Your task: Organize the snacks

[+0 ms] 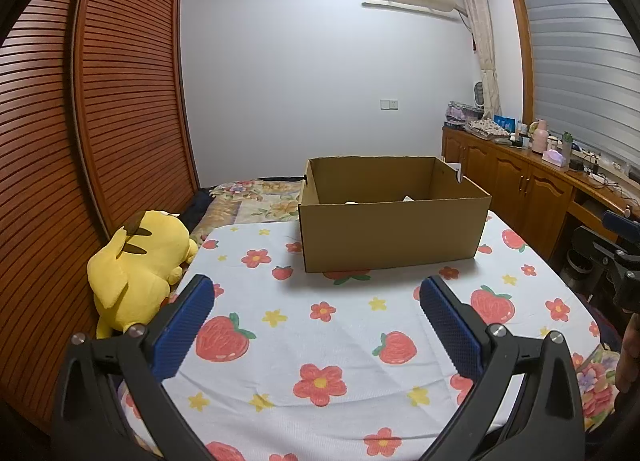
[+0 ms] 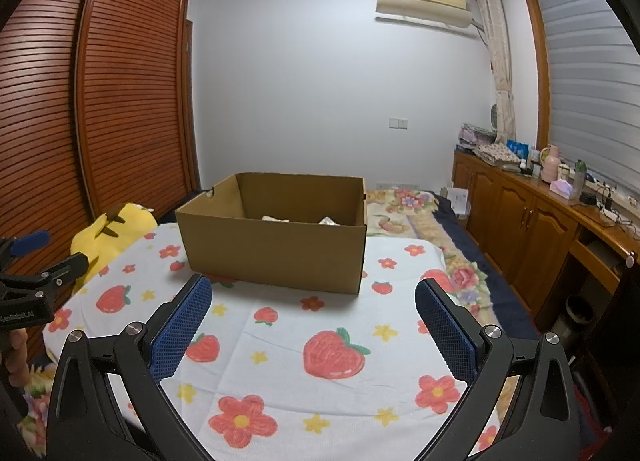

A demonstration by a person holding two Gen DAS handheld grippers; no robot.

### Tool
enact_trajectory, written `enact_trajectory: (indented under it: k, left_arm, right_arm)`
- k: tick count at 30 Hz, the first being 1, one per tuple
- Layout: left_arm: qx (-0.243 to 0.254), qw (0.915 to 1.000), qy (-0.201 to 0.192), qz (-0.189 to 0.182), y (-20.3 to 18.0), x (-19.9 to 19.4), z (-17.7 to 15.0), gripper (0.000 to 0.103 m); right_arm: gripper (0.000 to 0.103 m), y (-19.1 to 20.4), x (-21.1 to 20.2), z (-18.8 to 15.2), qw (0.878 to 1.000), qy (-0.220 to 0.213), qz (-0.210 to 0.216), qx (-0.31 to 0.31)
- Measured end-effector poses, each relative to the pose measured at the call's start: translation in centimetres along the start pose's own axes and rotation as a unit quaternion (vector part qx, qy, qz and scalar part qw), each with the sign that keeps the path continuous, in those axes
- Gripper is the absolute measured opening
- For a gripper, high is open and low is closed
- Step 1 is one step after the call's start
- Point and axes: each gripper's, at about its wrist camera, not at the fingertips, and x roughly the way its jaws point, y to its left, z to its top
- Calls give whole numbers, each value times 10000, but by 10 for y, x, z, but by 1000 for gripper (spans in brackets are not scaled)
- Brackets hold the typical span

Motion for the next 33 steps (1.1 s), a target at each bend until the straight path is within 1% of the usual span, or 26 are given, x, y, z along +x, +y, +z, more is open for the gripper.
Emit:
enact_trajectory:
  k: [33]
  left_arm:
    - [-19,10000,-32,-17,-1,-3,0,103]
  right_arm:
    - [103,0,0,0,10000,-2,4,6]
